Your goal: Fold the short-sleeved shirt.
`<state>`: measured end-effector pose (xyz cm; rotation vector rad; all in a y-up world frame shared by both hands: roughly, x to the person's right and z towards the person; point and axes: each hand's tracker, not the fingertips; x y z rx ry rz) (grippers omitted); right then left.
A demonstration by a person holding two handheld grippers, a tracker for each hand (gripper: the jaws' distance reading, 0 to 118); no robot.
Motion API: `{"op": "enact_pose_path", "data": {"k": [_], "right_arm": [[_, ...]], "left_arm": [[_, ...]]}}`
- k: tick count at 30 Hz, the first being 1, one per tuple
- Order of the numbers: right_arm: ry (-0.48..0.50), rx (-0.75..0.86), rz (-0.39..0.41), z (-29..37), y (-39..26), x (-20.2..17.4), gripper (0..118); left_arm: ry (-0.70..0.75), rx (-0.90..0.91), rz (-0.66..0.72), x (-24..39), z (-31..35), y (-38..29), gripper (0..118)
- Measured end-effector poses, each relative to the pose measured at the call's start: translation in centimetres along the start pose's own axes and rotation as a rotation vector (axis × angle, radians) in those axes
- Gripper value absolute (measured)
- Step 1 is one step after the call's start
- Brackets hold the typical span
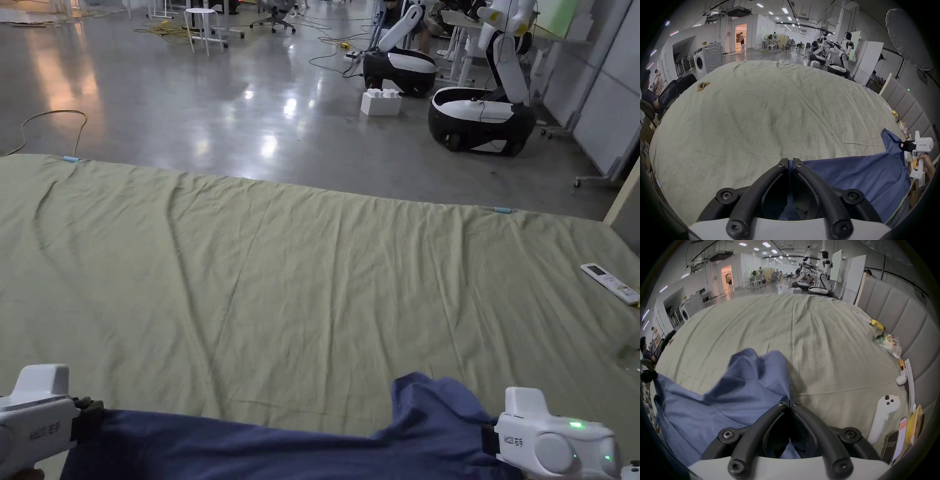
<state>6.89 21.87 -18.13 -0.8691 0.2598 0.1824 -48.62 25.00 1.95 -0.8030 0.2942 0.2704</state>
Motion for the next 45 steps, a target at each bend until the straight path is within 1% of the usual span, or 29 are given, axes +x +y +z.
{"op": "enact_pose_path", "data": {"k": [3,11,15,20,24,29,32,38,42,43,44,45], "right_arm": [[0.014,0.058,0.007,2.8,-0.5,0.5,0],[0.034,0.134,0.022,11.2,-3.1,2.1,0],[0.034,0.135,0.042,14.3,-5.5,2.4,0],[0.034,0.107,0.055,16.4,-9.1,2.4,0],[0.028,0.054,0.048,16.7,-12.5,2.5,0],[0.007,-0.035,0.051,15.6,-16.4,2.4,0],[-0.021,-0.072,0.077,14.4,-18.0,2.3,0],[-0.039,-0.104,0.099,12.5,-19.0,1.5,0],[-0.057,-0.097,0.117,12.0,-19.4,1.3,1],[-0.065,-0.091,0.124,12.3,-19.4,0.9,2],[-0.078,-0.080,0.135,12.6,-19.3,0.6,11],[-0.113,-0.071,0.155,12.9,-19.1,0.4,25]], "left_arm": [[-0.015,0.027,0.004,-0.3,1.6,0.0,4],[-0.051,0.107,-0.017,-1.3,7.1,-1.3,4],[-0.065,0.131,-0.042,-1.5,9.7,-3.2,4],[-0.084,0.127,-0.075,-2.1,11.8,-6.1,4],[-0.087,0.082,-0.089,-2.8,12.5,-8.7,4],[-0.071,-0.014,-0.115,-3.3,12.2,-12.0,5],[-0.046,-0.079,-0.132,-3.2,11.3,-13.9,5],[0.004,-0.147,-0.184,-2.1,8.9,-15.8,5],[0.015,-0.139,-0.151,-2.3,8.2,-16.5,7],[0.019,-0.132,-0.140,-2.3,8.3,-16.4,8],[0.021,-0.128,-0.130,-2.8,7.7,-16.7,11],[0.027,-0.124,-0.122,-2.9,7.6,-16.5,16]]}}
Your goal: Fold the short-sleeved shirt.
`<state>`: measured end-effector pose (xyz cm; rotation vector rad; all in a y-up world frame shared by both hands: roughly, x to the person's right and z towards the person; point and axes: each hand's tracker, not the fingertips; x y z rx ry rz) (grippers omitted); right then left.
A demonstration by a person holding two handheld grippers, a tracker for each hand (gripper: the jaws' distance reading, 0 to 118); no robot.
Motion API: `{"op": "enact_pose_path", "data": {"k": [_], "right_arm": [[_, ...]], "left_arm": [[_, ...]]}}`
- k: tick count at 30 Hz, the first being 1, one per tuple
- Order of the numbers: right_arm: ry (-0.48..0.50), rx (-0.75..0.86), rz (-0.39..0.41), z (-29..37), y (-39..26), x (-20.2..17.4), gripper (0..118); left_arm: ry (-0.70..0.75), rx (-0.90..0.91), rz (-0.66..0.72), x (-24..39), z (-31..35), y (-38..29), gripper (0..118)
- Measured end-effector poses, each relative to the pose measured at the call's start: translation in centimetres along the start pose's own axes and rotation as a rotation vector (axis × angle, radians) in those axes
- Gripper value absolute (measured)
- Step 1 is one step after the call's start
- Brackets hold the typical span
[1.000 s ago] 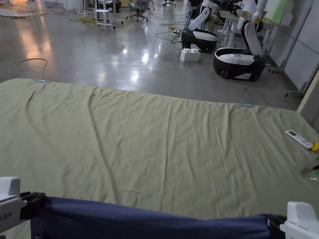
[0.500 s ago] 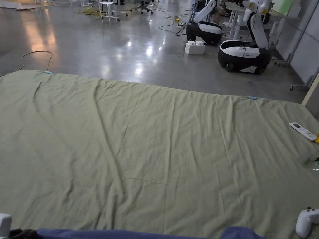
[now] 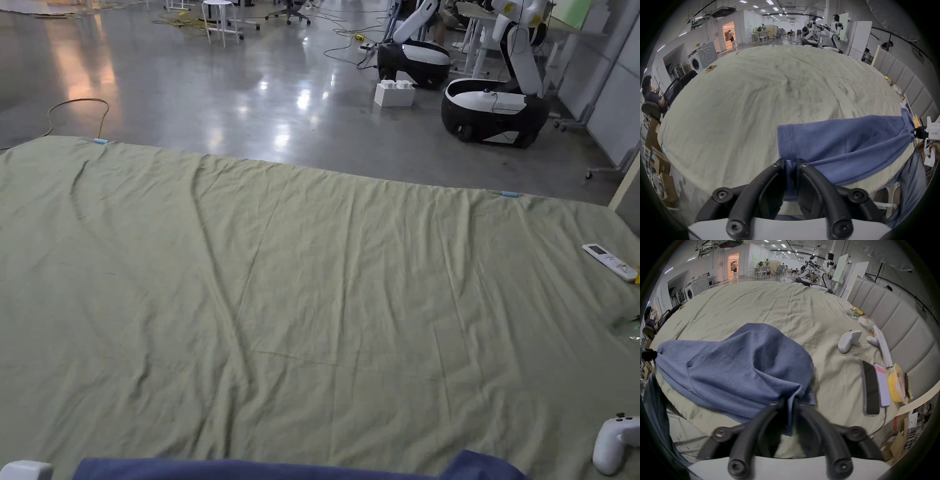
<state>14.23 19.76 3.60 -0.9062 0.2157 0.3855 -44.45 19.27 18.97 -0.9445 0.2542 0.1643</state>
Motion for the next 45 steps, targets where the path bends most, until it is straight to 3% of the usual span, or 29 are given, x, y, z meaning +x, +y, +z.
{"op": "enact_pose_path", "data": {"k": [2,3,5,9,13,16,20,21,23,25,29,37,45], "right_arm": [[-0.089,0.016,0.016,0.9,0.6,-0.3,65],[-0.103,0.048,0.004,1.6,1.1,-0.3,72],[-0.088,0.143,-0.032,2.9,2.1,-0.5,73],[-0.093,0.328,-0.108,5.3,5.1,-1.8,76],[-0.106,0.497,-0.121,6.9,8.0,-3.9,76],[-0.078,0.616,-0.158,7.9,9.8,-5.4,67],[-0.069,0.728,-0.184,9.3,11.8,-7.1,21],[-0.081,0.751,-0.184,9.6,12.1,-7.5,18],[-0.100,0.847,-0.156,10.2,12.7,-7.9,17],[-0.057,0.856,-0.209,10.3,12.7,-8.0,8],[-0.097,0.912,-0.193,11.1,13.5,-8.6,3],[-0.091,0.926,-0.216,11.1,13.7,-8.7,1],[-0.083,0.903,-0.153,10.5,13.6,-8.4,1]], "left_arm": [[0.034,0.029,-0.002,0.1,0.5,0.5,35],[0.049,0.067,-0.012,0.3,0.7,0.8,42],[0.048,0.141,-0.007,0.6,1.3,1.6,51],[0.003,0.279,0.016,2.9,2.8,4.3,51],[0.023,0.410,-0.016,6.5,4.1,7.0,51],[0.032,0.498,-0.016,9.2,5.2,8.7,50],[0.040,0.616,-0.019,12.0,6.8,10.3,32],[0.053,0.640,-0.025,12.6,7.1,10.5,25],[0.076,0.698,-0.043,13.4,7.8,10.8,23],[0.092,0.730,-0.042,13.9,8.4,10.9,17],[0.113,0.790,-0.008,13.9,9.4,11.0,5],[0.088,0.760,0.037,11.4,10.5,11.3,2],[-0.014,0.486,0.145,3.8,8.5,8.9,2]]}}
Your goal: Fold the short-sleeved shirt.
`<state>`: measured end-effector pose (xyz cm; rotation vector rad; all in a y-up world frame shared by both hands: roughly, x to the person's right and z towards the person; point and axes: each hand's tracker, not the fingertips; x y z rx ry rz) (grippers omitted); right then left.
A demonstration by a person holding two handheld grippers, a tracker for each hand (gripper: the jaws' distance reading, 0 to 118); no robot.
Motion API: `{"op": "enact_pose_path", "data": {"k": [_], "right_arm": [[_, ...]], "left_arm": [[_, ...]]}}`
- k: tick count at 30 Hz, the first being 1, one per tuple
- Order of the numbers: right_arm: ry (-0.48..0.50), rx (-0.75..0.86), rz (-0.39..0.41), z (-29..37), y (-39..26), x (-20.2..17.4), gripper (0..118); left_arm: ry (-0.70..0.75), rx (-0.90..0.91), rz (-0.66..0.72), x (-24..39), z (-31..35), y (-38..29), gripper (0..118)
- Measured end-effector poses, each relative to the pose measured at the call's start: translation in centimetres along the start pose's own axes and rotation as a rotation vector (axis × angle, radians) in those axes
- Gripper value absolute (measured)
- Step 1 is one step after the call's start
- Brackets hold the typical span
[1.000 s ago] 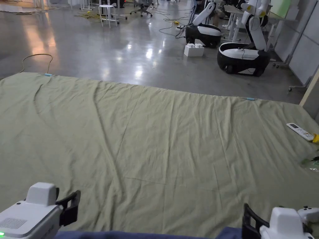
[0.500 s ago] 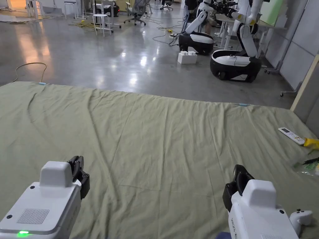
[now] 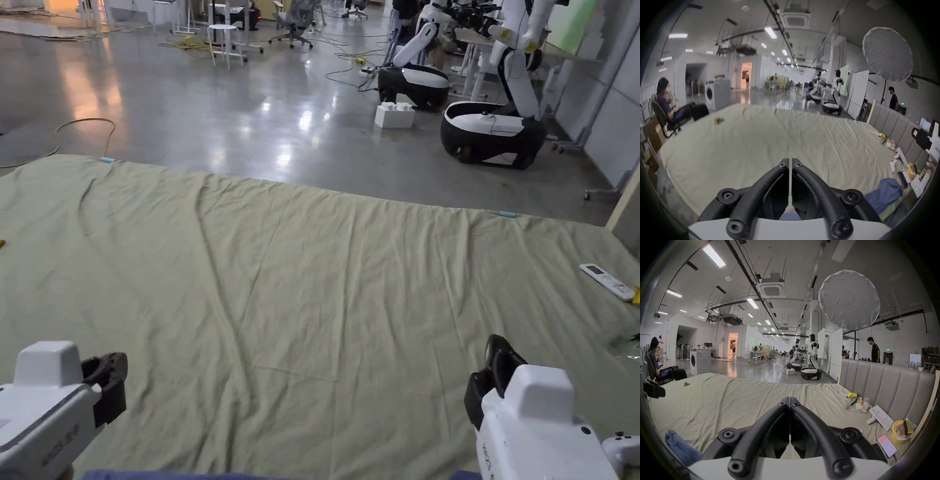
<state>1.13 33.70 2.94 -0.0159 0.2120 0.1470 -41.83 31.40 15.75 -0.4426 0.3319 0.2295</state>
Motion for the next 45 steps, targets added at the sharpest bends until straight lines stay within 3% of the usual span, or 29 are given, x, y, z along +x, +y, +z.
{"op": "enact_pose_path", "data": {"k": [10,12,14,15,16,23,26,27,28,31,34,37,38,45], "right_arm": [[0.034,-0.092,0.037,-0.4,-1.8,-0.3,1],[0.039,-0.108,0.043,-0.5,-2.2,-0.3,1],[0.044,-0.125,0.048,-0.5,-2.6,-0.5,1],[0.045,-0.130,0.051,-0.5,-2.7,-0.5,1],[0.046,-0.138,0.054,-0.5,-2.8,-0.5,1],[0.048,-0.174,0.064,-0.4,-3.0,-0.6,1],[0.050,-0.177,0.065,-0.3,-3.2,-0.8,1],[0.052,-0.179,0.067,-0.3,-3.3,-1.0,1],[0.055,-0.179,0.071,-0.3,-3.4,-1.2,1],[0.072,-0.187,0.075,-0.1,-3.6,-1.8,1],[0.084,-0.195,0.078,0.0,-3.8,-2.1,1],[0.091,-0.198,0.074,0.1,-3.8,-2.3,1],[0.092,-0.197,0.072,0.1,-3.8,-2.3,1],[0.088,-0.183,0.059,0.1,-3.3,-2.0,1]], "left_arm": [[-0.172,-0.389,0.167,-10.0,-3.0,-5.7,5],[-0.221,-0.442,0.235,-11.8,-4.2,-7.2,30],[-0.267,-0.469,0.303,-13.5,-5.1,-8.2,80],[-0.295,-0.490,0.337,-14.3,-5.5,-8.6,89],[-0.324,-0.496,0.361,-14.9,-5.9,-8.9,90],[-0.514,-0.487,0.531,-18.0,-9.1,-11.1,89],[-0.630,-0.570,0.730,-18.2,-10.8,-12.6,84],[-0.656,-0.581,0.733,-17.6,-11.2,-13.7,79],[-0.670,-0.578,0.725,-17.3,-11.4,-14.1,71],[-0.564,-0.528,0.667,-17.9,-13.1,-16.4,23],[-0.567,-0.529,0.731,-16.0,-11.2,-15.9,19],[-0.505,-0.535,0.635,-12.9,-8.9,-14.3,16],[-0.494,-0.528,0.596,-15.7,-10.5,-14.0,16],[-0.467,-0.477,0.598,-16.7,-9.4,-10.0,13]]}}
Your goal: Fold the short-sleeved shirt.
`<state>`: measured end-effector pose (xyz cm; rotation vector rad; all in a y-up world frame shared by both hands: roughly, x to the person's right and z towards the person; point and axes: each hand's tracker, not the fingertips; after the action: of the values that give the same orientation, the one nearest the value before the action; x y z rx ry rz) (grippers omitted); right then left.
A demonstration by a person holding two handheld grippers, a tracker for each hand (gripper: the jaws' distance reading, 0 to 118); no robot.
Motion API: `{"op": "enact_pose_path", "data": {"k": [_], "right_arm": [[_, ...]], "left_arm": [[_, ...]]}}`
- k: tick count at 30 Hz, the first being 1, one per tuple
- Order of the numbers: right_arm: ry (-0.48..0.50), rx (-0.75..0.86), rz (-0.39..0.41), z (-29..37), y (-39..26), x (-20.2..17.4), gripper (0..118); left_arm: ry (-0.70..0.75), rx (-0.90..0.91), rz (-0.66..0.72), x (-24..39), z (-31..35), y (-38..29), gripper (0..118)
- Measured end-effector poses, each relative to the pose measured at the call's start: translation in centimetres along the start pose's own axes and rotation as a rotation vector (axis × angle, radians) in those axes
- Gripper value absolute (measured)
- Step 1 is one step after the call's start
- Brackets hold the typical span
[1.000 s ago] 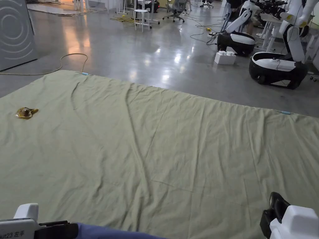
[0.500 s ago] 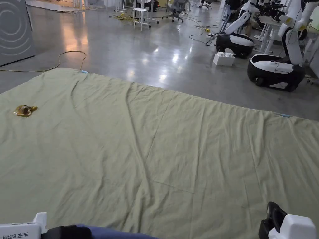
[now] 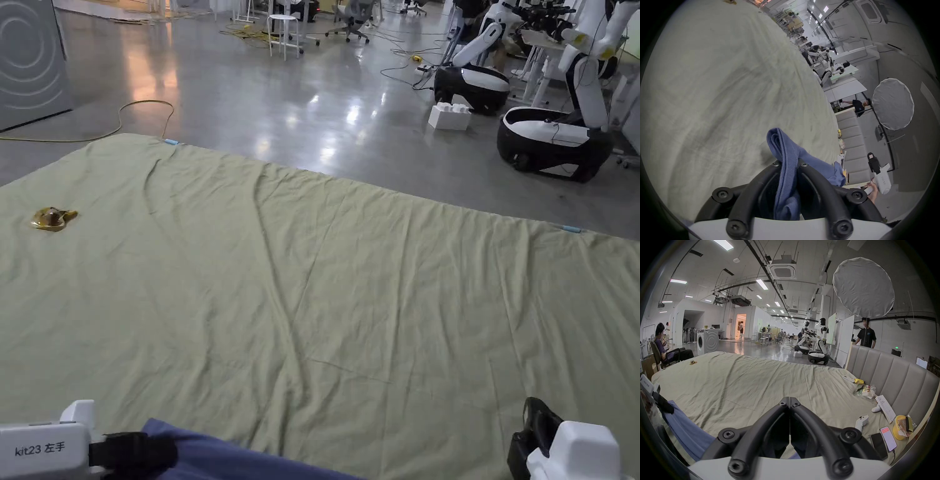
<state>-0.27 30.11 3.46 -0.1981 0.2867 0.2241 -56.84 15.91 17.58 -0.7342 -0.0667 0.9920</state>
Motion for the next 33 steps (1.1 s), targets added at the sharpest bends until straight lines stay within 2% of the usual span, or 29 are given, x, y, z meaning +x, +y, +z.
{"op": "enact_pose_path", "data": {"k": [1,4,5,9,10,14,17,20,28,33], "right_arm": [[0.000,0.002,-0.002,0.0,0.0,0.1,1],[-0.004,0.008,-0.005,0.0,0.1,0.4,1],[-0.006,0.009,-0.008,0.1,0.1,0.5,1],[-0.007,0.010,-0.015,0.0,-0.2,0.9,1],[-0.007,0.009,-0.016,0.0,-0.3,0.9,1],[-0.005,0.000,-0.030,-0.3,-0.6,1.0,1],[0.000,-0.001,-0.039,-0.5,-0.8,1.0,1],[0.004,-0.005,-0.049,-0.7,-0.9,0.9,1],[0.010,-0.010,-0.060,-0.6,-1.3,1.1,1],[0.002,-0.017,-0.081,-0.5,-1.8,1.7,1]], "left_arm": [[0.008,-0.002,-0.027,5.6,0.9,-2.0,13],[0.073,0.022,-0.124,9.8,2.4,-2.6,13],[0.094,0.024,-0.112,6.7,2.3,-1.3,13],[0.156,0.086,-0.147,6.4,5.5,0.6,13],[0.162,0.087,-0.124,6.6,6.2,0.9,13],[0.293,0.088,-0.186,7.4,8.1,2.0,13],[0.305,0.087,-0.168,9.8,8.2,1.2,13],[0.283,0.081,-0.152,12.0,7.7,0.2,13],[0.052,0.045,-0.108,17.2,4.8,-2.2,13],[0.030,-0.013,-0.149,20.7,0.0,-5.0,13]]}}
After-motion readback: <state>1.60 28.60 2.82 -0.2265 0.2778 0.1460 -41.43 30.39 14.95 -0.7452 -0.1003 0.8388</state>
